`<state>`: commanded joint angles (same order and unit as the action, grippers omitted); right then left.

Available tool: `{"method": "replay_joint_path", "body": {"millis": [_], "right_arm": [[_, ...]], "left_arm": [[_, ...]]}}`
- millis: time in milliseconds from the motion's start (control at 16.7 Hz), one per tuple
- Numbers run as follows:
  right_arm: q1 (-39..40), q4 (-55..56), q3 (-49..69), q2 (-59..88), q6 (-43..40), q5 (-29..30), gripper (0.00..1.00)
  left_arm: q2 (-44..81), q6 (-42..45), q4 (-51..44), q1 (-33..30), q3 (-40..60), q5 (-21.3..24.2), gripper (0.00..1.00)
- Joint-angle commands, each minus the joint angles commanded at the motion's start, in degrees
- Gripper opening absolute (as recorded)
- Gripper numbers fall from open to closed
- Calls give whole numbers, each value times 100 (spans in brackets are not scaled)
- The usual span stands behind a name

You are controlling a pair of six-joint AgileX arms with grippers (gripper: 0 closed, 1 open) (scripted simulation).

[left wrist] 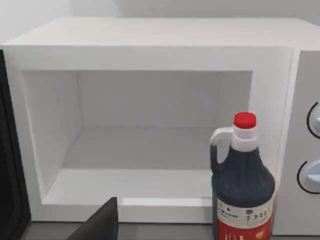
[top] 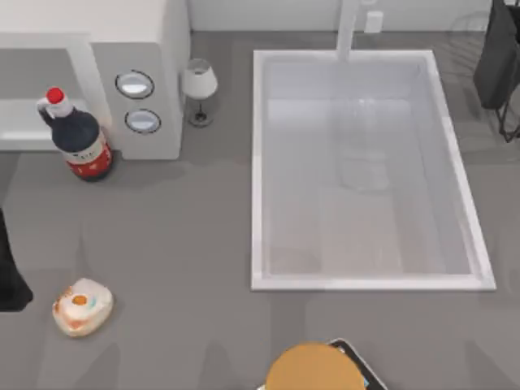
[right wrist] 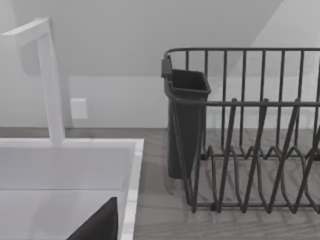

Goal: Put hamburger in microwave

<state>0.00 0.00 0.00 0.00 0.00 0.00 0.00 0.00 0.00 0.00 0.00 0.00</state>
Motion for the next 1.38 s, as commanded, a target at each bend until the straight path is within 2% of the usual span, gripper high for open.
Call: {"method": "replay_joint_path", "body": {"millis": [240,480,1140,1380], "right_arm": [[0,0,0,0,0,0,100],[0,0,0,0,0,0,100],[0,0,0,0,0,0,100],[0,0,0,0,0,0,100]], "left_arm": [[189,60,-141,-49,168,7,100],[1289,385,-894,-282,992,22,100],[7150,1777,-4203,-1194,4299,-8,100],[8641,2146,-5067,-1438,5250,-12,100]]}}
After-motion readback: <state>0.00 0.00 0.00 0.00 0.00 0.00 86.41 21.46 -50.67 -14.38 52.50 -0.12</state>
